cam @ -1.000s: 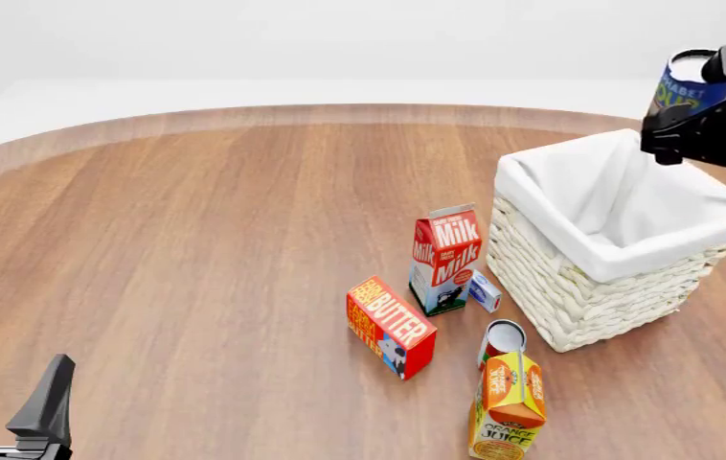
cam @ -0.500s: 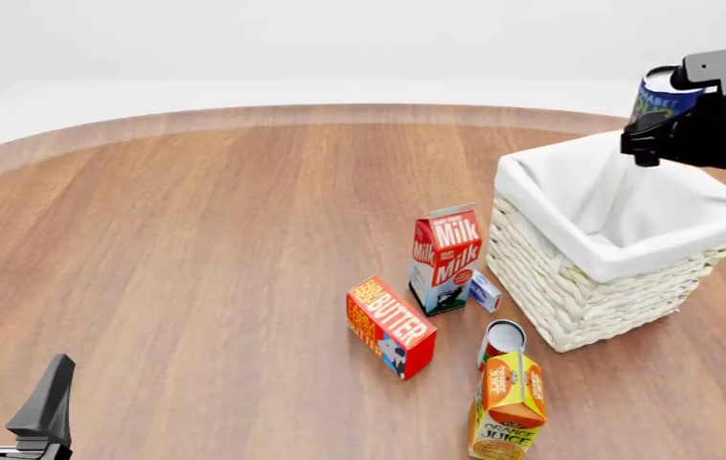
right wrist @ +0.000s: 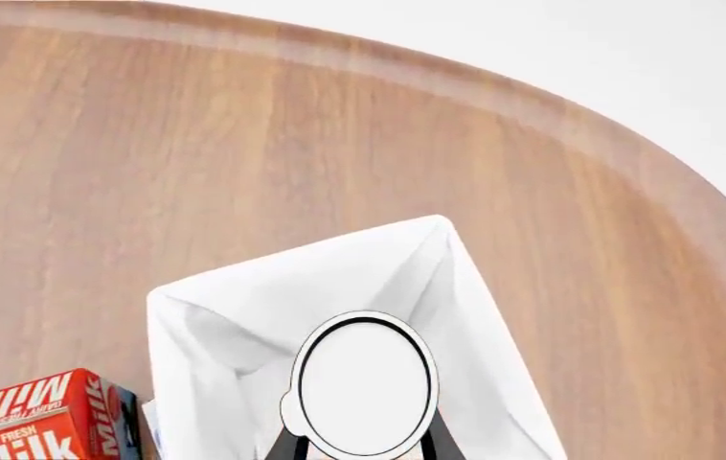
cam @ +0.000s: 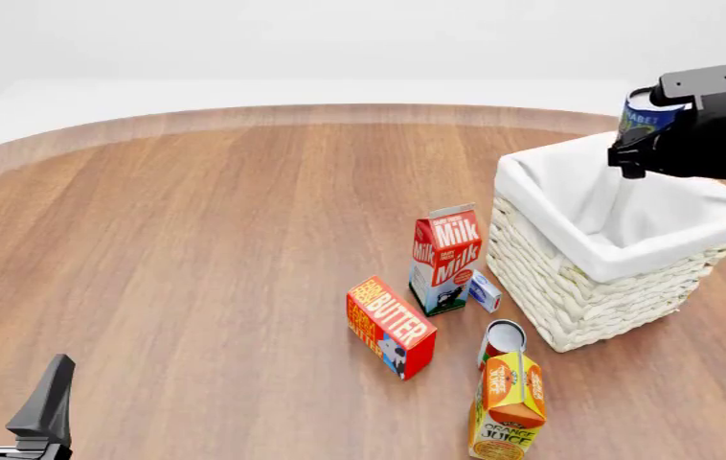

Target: Pick up the alphabet soup, and put it in the basket.

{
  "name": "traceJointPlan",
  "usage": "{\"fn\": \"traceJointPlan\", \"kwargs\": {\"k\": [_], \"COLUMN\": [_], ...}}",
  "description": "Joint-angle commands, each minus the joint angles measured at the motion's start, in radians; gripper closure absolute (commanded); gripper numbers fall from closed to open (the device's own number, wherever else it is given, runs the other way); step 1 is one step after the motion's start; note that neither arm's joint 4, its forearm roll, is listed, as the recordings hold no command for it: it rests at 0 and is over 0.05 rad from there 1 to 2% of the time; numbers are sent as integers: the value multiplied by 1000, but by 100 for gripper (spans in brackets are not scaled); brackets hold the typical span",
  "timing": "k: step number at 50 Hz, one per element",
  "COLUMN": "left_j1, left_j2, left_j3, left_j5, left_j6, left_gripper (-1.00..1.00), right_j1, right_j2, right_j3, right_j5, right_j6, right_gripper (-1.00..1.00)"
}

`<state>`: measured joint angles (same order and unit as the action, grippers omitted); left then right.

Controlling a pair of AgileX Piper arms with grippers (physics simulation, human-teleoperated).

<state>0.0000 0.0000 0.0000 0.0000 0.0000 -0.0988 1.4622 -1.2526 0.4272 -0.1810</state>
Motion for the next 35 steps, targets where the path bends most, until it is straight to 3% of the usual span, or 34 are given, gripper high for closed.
{"fn": "traceJointPlan", "kwargs": {"k": [1, 35], "left_j1": [0, 0], "left_j2": [0, 0], "left_j3": [0, 0], "left_j5": [0, 0], "left_j6": [0, 0], "left_gripper": [-100, -100], "right_j1": [-2, -1], "right_j2": [18, 93], "right_j3": [10, 36], "right_j5": [-11, -32], "right_j6": [17, 9], "right_gripper": [100, 100]}}
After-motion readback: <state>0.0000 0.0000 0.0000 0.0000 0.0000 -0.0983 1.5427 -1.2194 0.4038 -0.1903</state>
